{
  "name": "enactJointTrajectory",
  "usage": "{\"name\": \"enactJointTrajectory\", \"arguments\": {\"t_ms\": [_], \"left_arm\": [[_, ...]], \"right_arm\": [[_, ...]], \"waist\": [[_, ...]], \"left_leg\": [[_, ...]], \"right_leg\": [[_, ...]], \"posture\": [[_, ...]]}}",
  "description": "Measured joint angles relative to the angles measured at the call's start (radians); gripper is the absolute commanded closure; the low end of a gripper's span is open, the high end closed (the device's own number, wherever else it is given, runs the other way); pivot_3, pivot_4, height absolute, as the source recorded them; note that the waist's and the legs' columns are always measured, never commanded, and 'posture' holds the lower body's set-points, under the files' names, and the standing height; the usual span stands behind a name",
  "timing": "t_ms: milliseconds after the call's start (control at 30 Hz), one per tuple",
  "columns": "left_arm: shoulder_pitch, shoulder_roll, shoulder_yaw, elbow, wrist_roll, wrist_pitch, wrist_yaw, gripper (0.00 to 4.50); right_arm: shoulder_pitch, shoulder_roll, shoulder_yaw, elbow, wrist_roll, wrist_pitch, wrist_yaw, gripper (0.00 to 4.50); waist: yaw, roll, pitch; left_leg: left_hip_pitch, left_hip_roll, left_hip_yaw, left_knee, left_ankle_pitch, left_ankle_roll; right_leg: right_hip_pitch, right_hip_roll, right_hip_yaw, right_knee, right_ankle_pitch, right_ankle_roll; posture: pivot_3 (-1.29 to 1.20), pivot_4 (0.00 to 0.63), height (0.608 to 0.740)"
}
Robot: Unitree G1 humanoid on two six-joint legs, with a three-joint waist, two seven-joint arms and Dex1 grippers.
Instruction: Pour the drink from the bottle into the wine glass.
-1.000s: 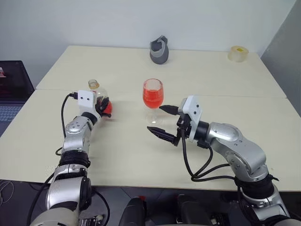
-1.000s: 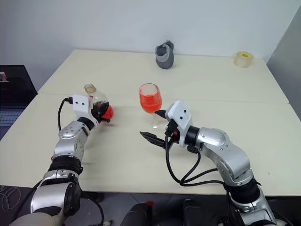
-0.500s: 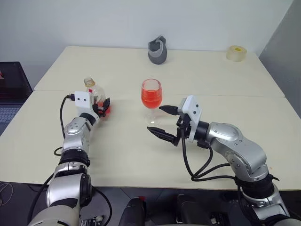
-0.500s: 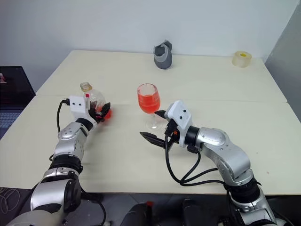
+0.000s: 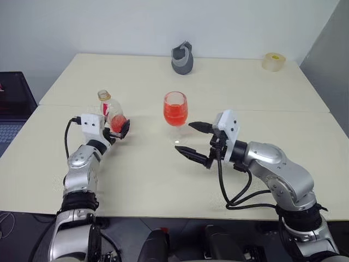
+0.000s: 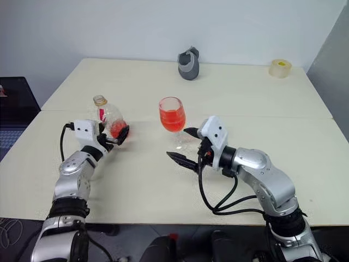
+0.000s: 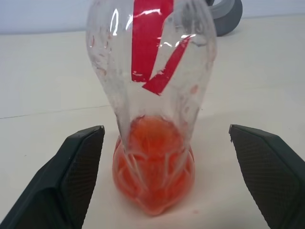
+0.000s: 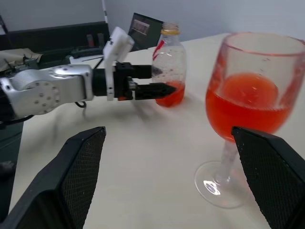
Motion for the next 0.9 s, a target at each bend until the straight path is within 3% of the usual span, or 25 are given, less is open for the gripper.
{"name": "enactJointTrajectory", "arguments": {"t_ms": [267, 533, 900], "left_arm": [[0.238, -0.007, 0.056, -0.454, -0.043, 0.202, 0.110, 0.01], [0.321, -0.064, -0.019, -0.590, -0.005, 0.215, 0.146, 0.01], [0.359, -0.073, -0.083, -0.620, -0.007, 0.218, 0.080, 0.01]], "right_arm": [[0.167, 0.070, -0.118, 0.095, -0.082, -0.229, -0.107, 0.00], [0.202, 0.169, -0.189, 0.370, -0.203, -0.573, -0.214, 0.00], [0.154, 0.203, -0.244, 0.587, -0.242, -0.706, -0.300, 0.00]], "waist": [[0.003, 0.000, 0.000], [0.003, 0.000, 0.000], [0.002, 0.000, 0.000]], "left_leg": [[0.001, 0.000, 0.001, 0.000, 0.000, 0.000], [0.002, 0.000, 0.003, -0.001, 0.000, 0.000], [0.003, 0.000, 0.004, -0.002, 0.000, 0.000]], "right_leg": [[0.001, 0.000, 0.001, -0.001, 0.000, 0.000], [0.001, 0.000, 0.002, -0.001, 0.000, 0.000], [0.001, 0.001, 0.003, -0.001, 0.000, 0.000]], "posture": [[0.00, 0.150, 0.740], [0.00, 0.150, 0.740], [0.00, 0.150, 0.740]]}}
